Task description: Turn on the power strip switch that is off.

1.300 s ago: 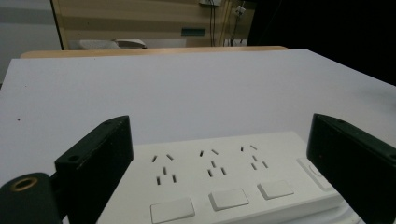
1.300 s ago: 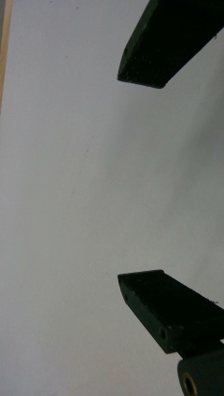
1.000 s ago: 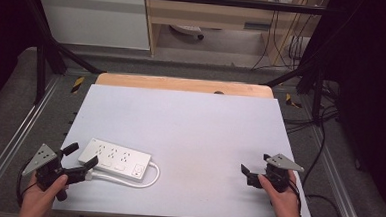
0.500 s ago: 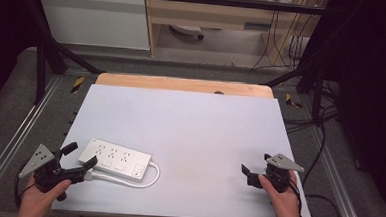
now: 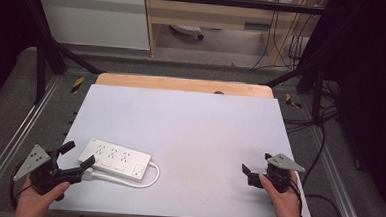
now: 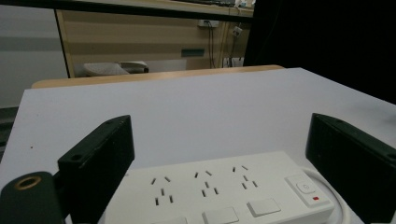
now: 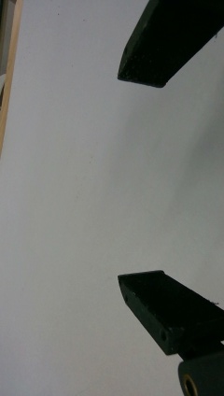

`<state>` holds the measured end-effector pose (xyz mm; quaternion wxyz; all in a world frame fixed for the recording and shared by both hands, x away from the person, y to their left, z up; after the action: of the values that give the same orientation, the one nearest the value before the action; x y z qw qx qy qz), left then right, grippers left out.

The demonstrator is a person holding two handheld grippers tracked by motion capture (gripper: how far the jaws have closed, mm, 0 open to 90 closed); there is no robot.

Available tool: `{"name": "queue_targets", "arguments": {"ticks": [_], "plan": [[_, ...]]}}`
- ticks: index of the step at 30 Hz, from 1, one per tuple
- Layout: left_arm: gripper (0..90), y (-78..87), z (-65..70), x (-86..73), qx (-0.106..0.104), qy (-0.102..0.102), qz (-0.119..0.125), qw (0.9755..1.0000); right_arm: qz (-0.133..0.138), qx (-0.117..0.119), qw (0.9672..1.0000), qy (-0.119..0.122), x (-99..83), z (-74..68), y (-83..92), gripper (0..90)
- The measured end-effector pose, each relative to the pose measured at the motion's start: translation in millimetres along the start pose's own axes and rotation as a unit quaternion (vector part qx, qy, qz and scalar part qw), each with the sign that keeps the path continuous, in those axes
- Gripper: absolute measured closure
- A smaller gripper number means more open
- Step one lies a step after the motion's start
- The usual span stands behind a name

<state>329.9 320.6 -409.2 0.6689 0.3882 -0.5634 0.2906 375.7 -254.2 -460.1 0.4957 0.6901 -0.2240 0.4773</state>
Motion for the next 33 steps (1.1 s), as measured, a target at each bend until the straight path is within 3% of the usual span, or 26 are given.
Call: {"name": "queue_targets", "arguments": {"ticks": [8,21,33], "plan": [[15.4,0.2,5.1,2.8,-0.004,-0.01,0.003,0.9999,0.003,-0.001,1.0,-0.002,0.5,0.2,1.3,4.2],[21.9,0.6,6.5,3.8,-0.013,-0.01,-0.001,0.9999,0.004,-0.003,1.0,-0.003,0.8,0.8,2.0,4.1],[37.9,1.5,2.3,2.9,-0.017,-0.008,-0.018,0.9997,0.006,-0.004,1.0,-0.007,1.3,1.3,2.7,4.0]]}}
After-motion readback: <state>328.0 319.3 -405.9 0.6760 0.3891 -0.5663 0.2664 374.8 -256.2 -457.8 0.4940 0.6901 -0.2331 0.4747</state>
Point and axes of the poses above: each handheld gripper's, and its own axes: y roughly backward along the jaws, x roughly out of its top, z roughly to its right, the point moved 4 cm from there along -y, roughly forward along the jaws, and after that the axes turned 2 degrees about -y, right-handed, at the moved point
